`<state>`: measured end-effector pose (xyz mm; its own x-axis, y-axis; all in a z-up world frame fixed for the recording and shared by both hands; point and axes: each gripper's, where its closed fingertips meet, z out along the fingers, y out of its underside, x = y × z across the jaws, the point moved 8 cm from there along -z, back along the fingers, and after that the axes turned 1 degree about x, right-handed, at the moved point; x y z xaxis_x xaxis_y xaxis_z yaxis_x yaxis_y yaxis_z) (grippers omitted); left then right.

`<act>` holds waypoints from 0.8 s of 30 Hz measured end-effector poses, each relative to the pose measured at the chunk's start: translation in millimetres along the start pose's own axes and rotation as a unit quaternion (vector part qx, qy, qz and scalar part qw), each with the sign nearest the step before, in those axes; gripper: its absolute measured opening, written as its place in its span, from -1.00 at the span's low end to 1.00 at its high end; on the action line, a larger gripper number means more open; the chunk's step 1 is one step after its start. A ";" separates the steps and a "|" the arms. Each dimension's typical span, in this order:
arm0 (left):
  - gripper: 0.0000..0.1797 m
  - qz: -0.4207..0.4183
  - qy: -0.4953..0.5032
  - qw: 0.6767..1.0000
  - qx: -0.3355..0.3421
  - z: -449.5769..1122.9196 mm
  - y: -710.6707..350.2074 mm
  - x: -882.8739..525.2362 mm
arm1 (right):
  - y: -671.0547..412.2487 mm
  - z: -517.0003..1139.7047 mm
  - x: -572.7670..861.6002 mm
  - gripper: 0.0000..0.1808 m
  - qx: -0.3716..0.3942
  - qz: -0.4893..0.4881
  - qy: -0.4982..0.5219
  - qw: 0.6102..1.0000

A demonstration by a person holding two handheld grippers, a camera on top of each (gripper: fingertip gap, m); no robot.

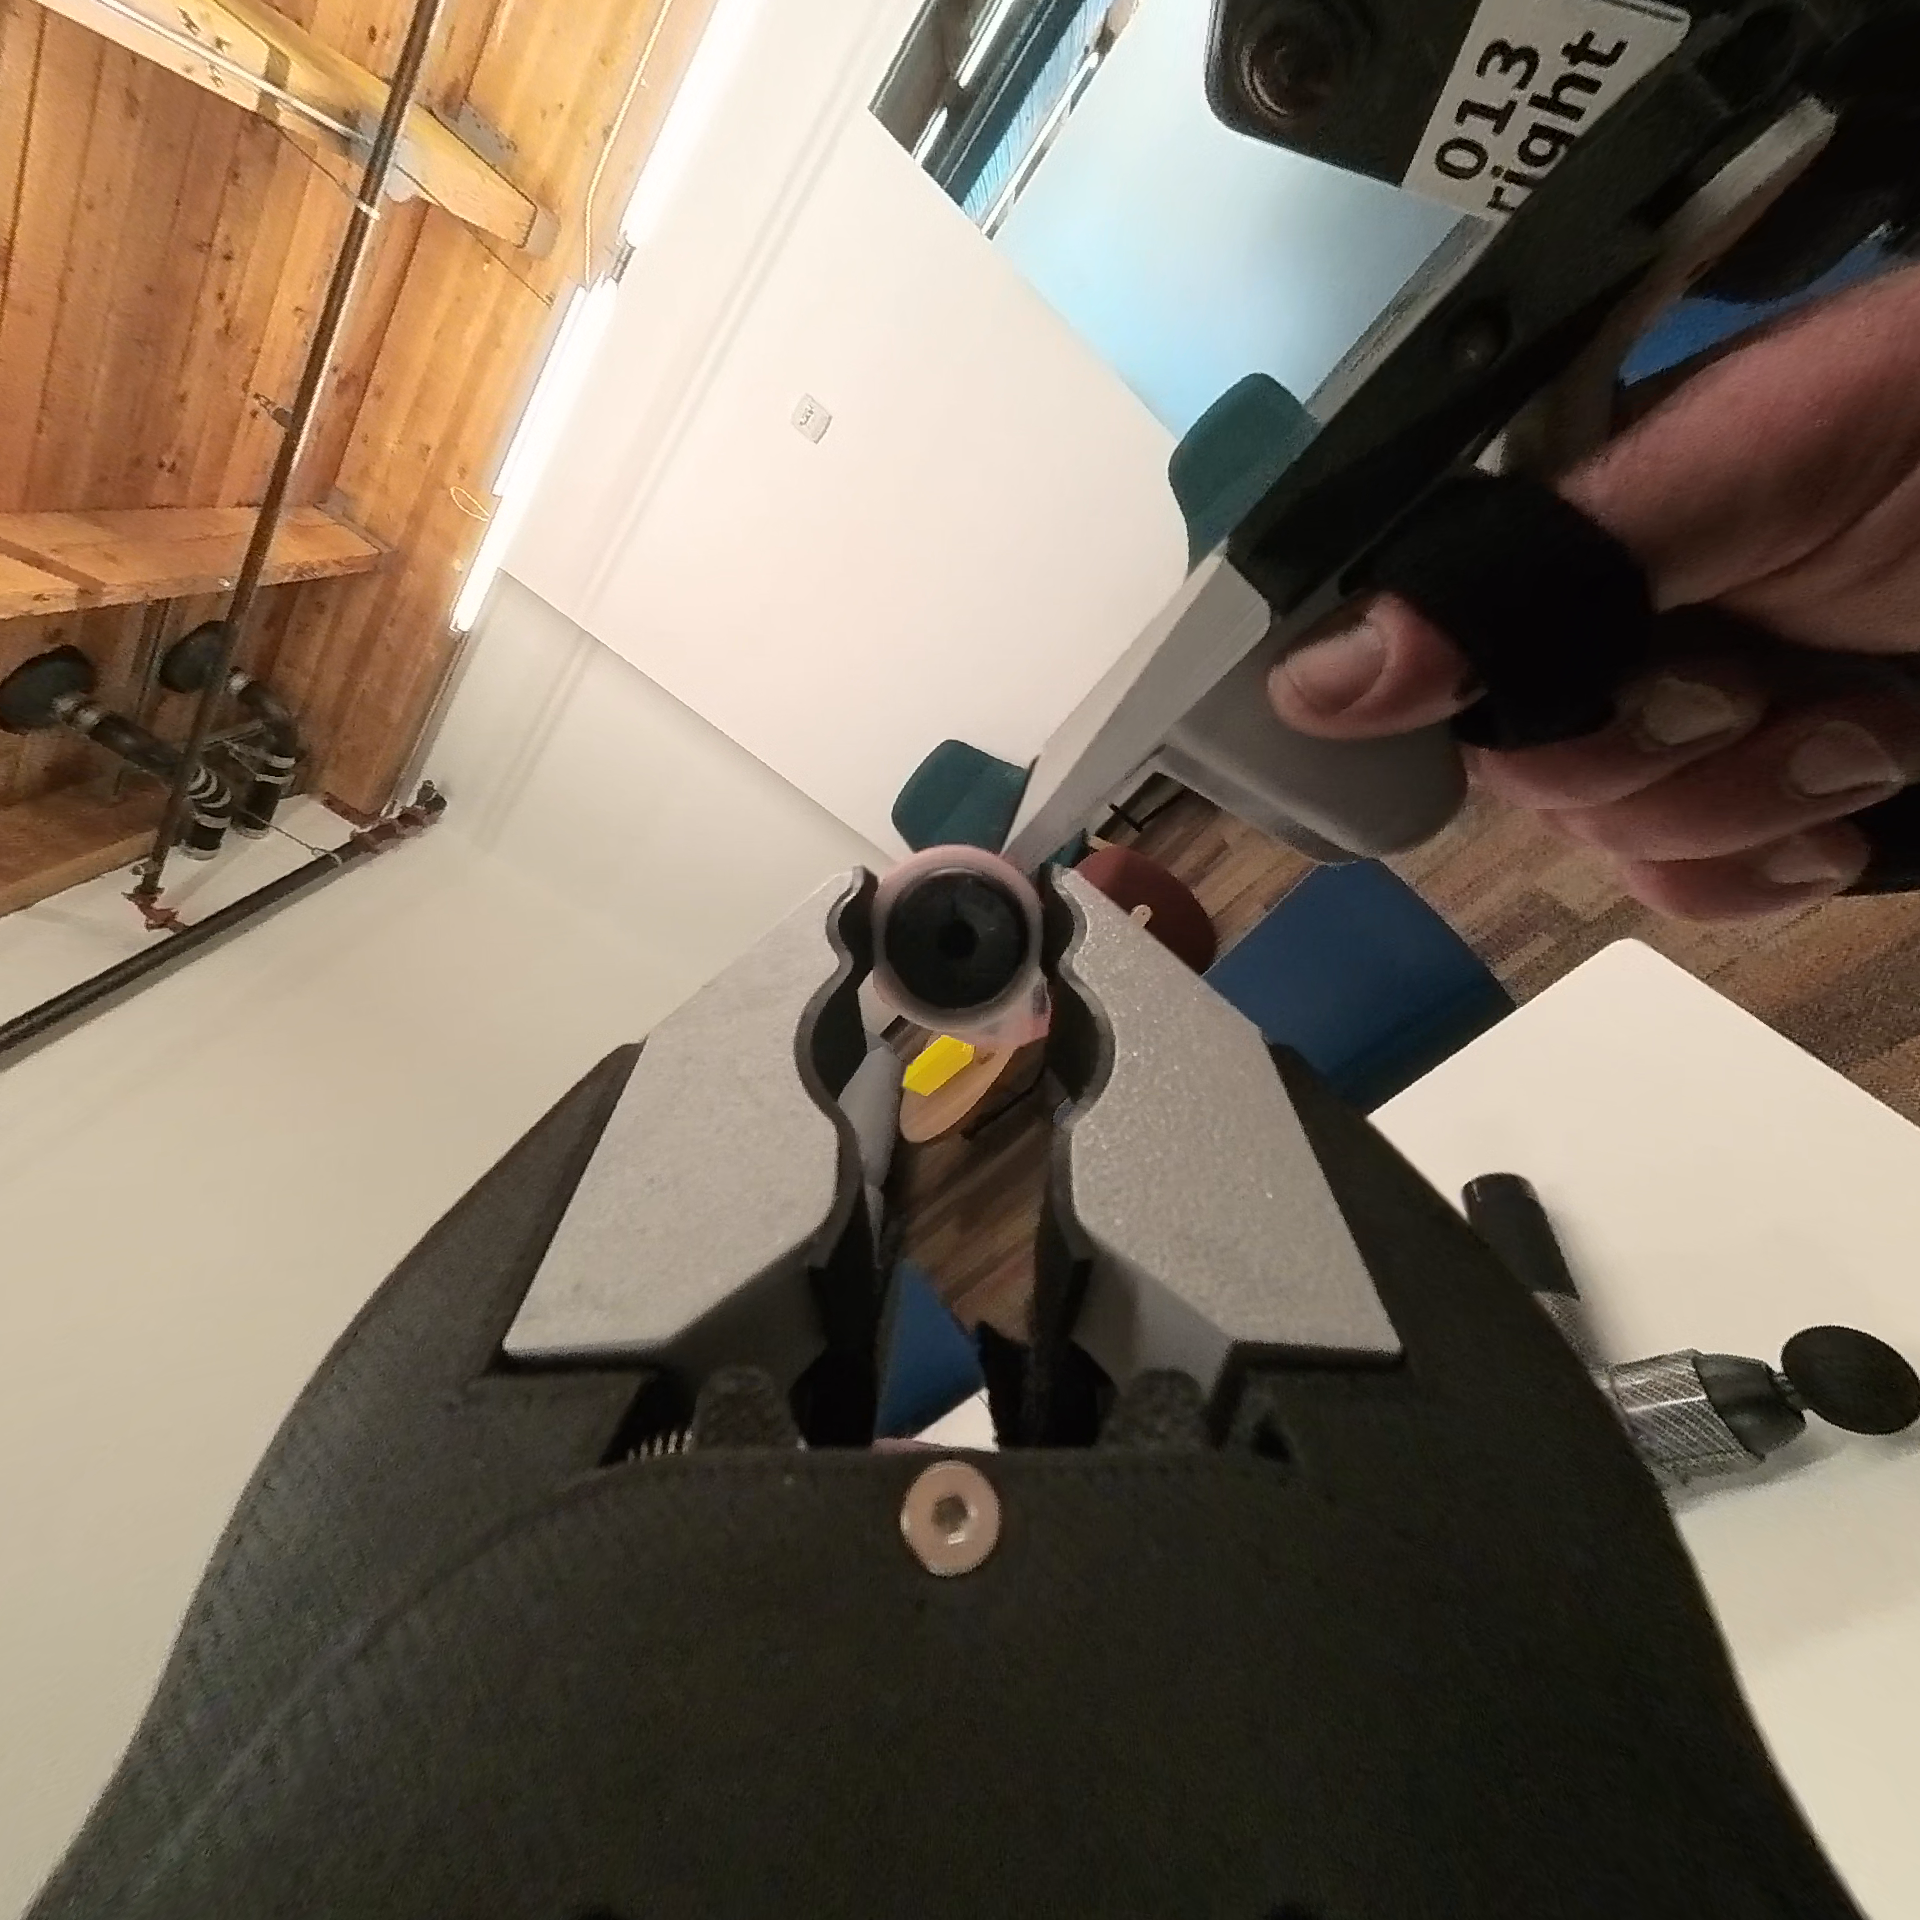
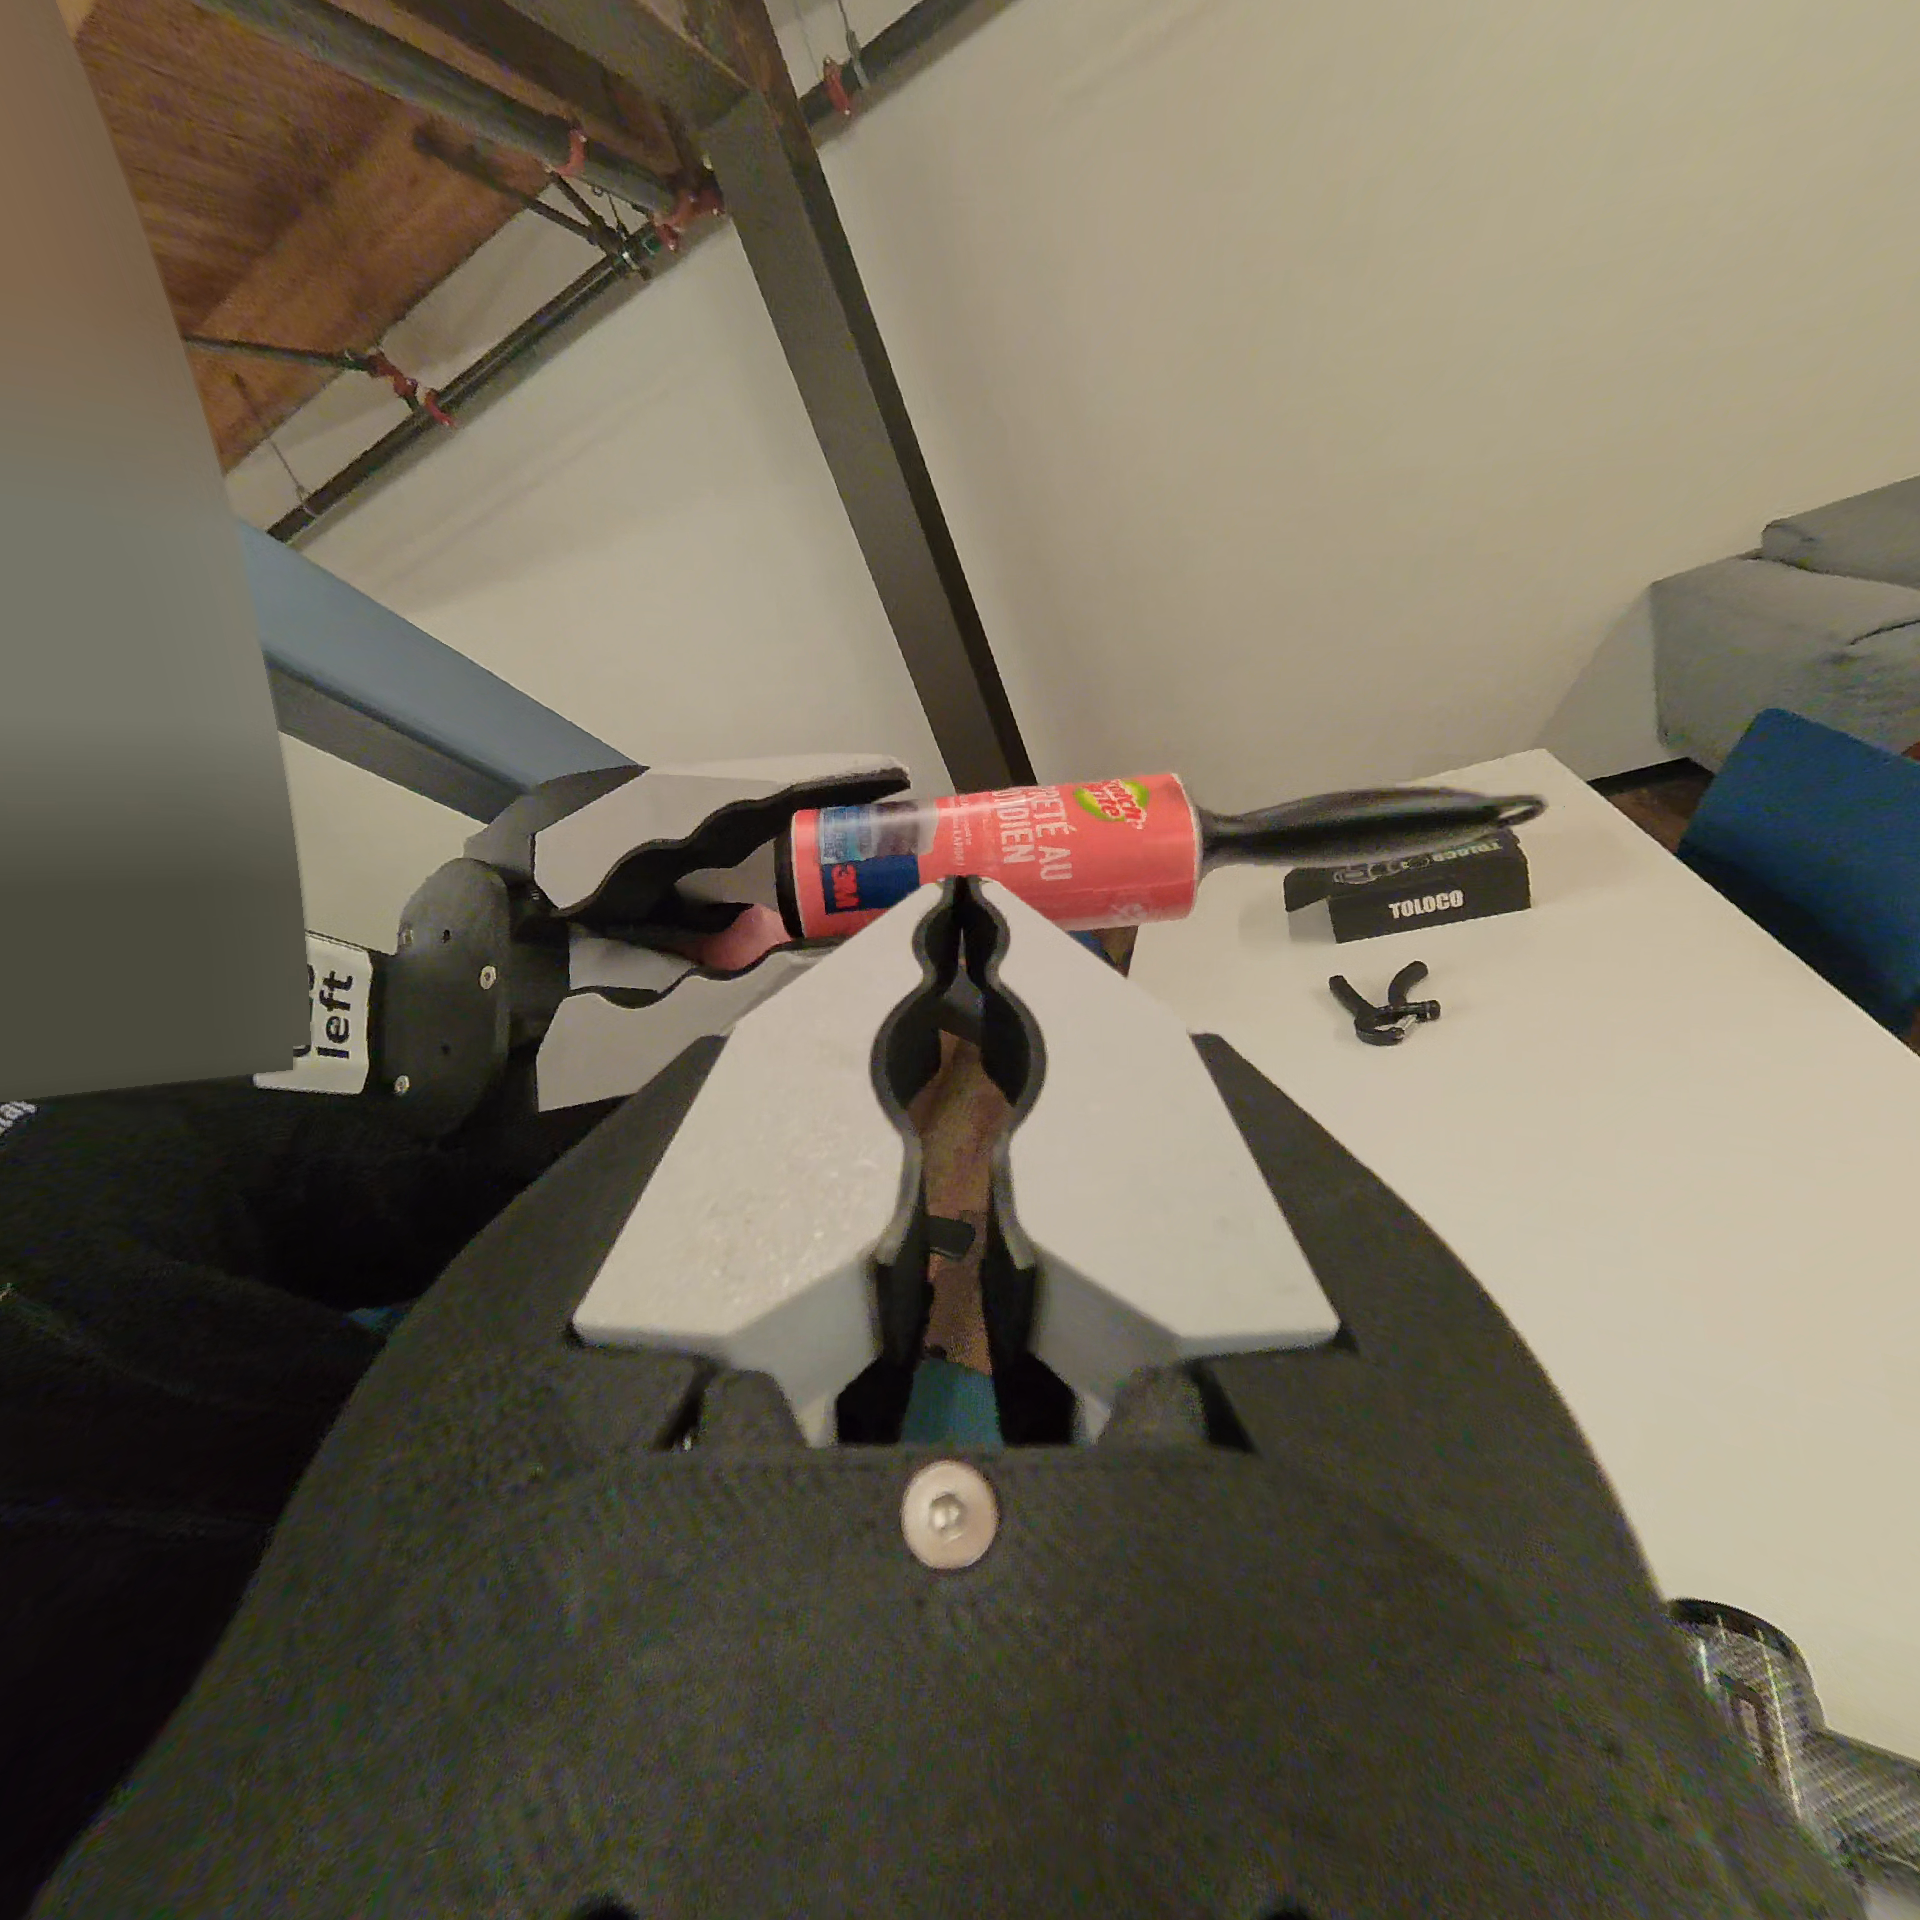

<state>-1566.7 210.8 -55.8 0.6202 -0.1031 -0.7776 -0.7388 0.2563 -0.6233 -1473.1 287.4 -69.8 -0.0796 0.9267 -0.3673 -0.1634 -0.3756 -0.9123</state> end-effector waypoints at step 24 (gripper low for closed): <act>-0.68 -0.215 0.006 0.972 -0.100 -27.0 82.0 -0.5 | 181.2 1.6 111.3 0.02 -0.309 0.016 0.107 0.945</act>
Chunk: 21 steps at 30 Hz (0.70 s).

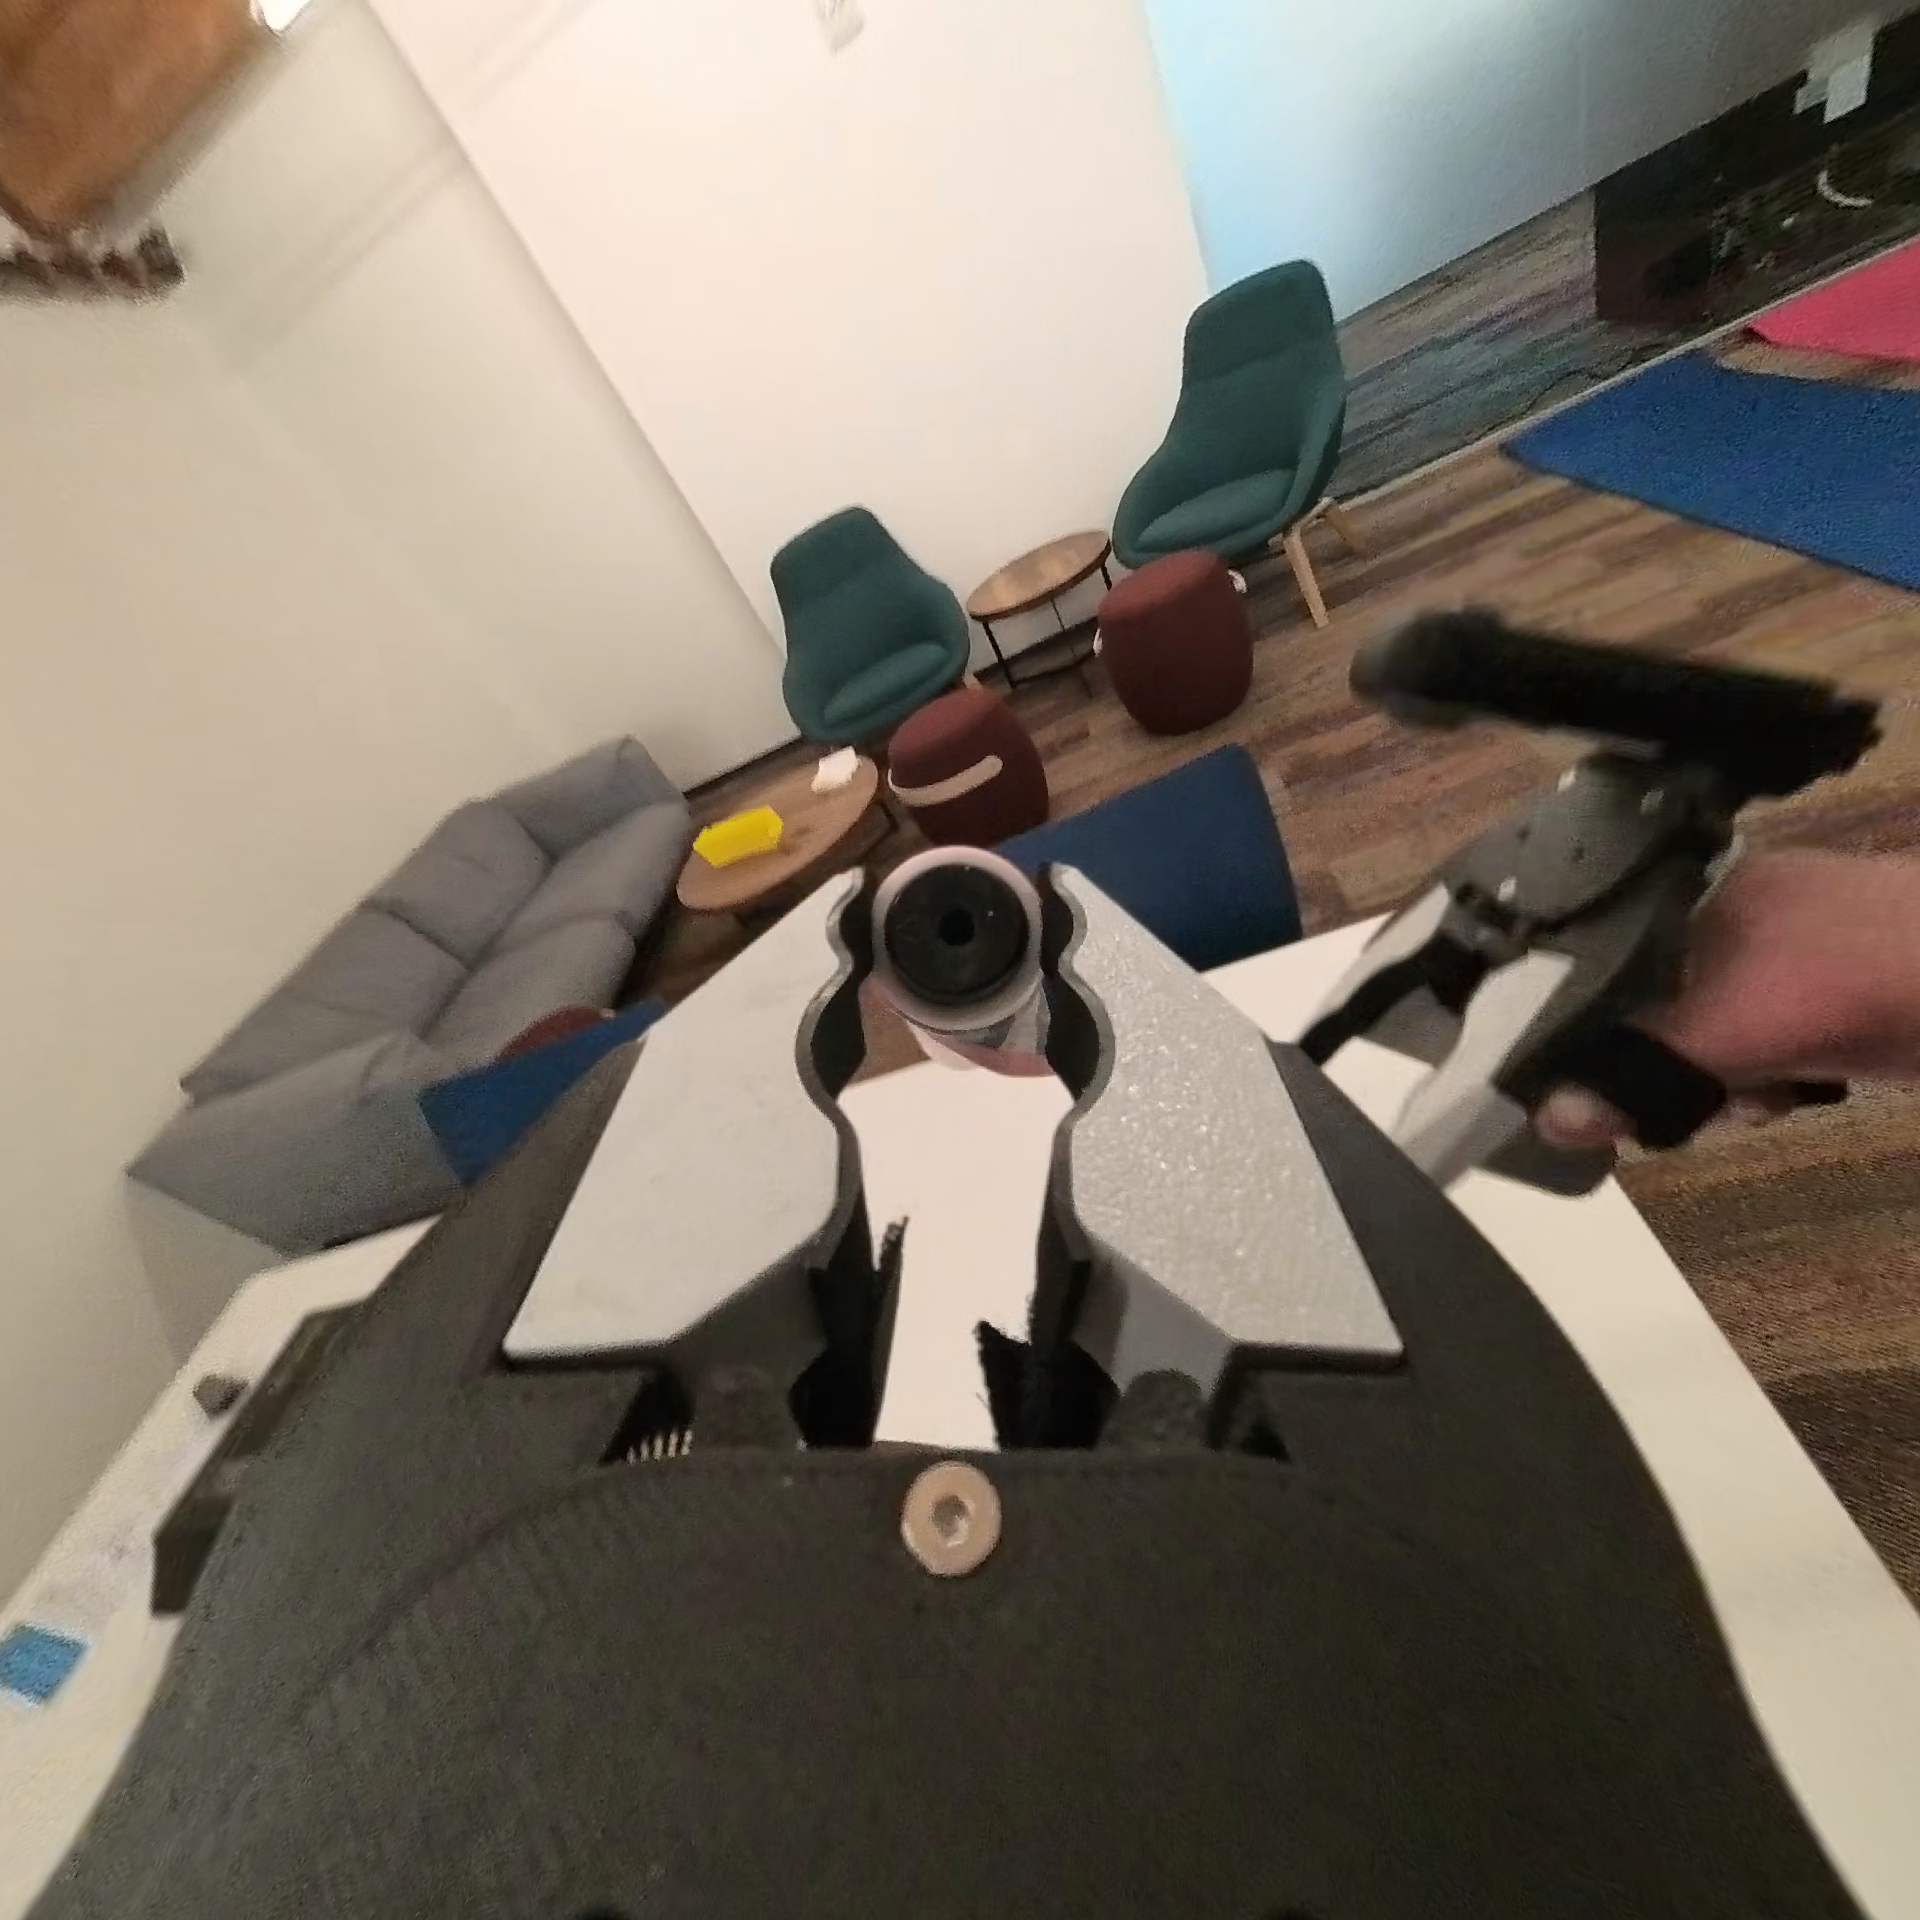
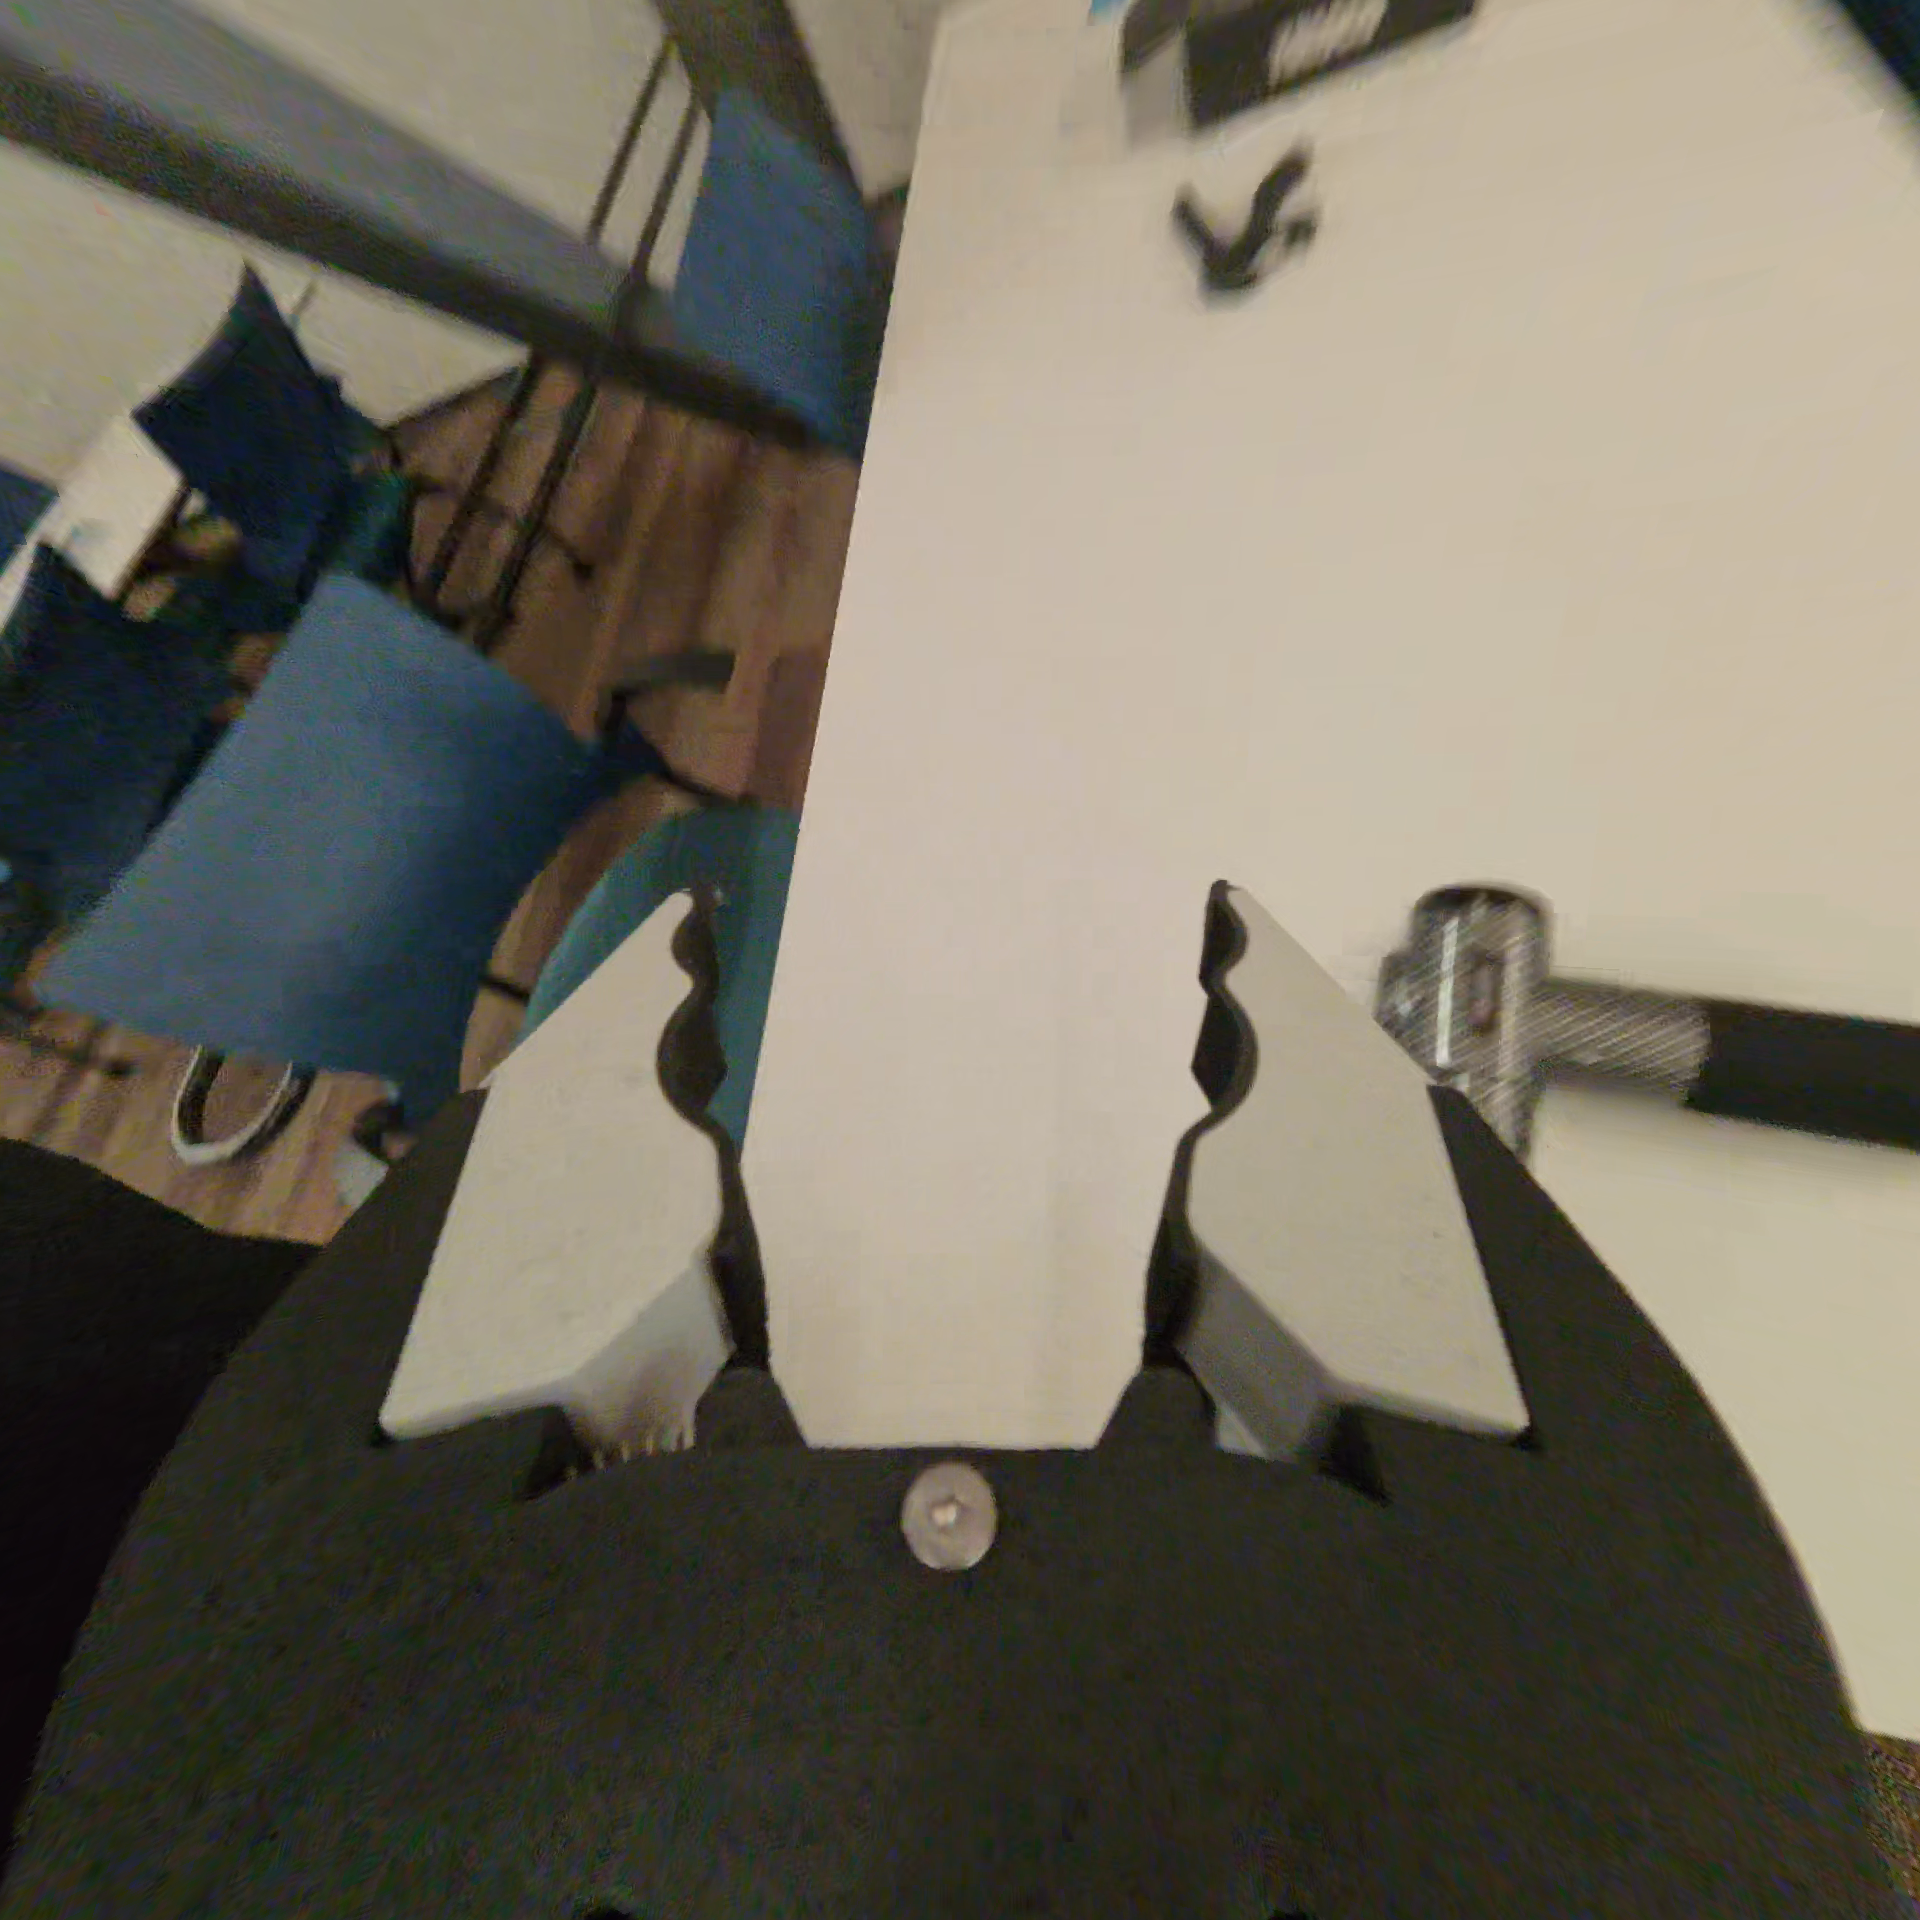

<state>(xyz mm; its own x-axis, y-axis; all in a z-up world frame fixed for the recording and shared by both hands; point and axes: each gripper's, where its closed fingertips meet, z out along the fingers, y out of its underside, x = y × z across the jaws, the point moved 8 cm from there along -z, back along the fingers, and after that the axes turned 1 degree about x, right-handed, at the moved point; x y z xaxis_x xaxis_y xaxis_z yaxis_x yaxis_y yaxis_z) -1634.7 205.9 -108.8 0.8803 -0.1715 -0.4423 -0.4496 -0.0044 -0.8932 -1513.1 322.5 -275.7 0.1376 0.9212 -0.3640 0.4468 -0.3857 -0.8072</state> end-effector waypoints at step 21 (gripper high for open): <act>-0.69 -0.119 -0.004 0.989 -0.083 -28.8 71.8 7.0 | 241.0 208.2 87.7 0.57 -0.152 -0.145 0.096 0.973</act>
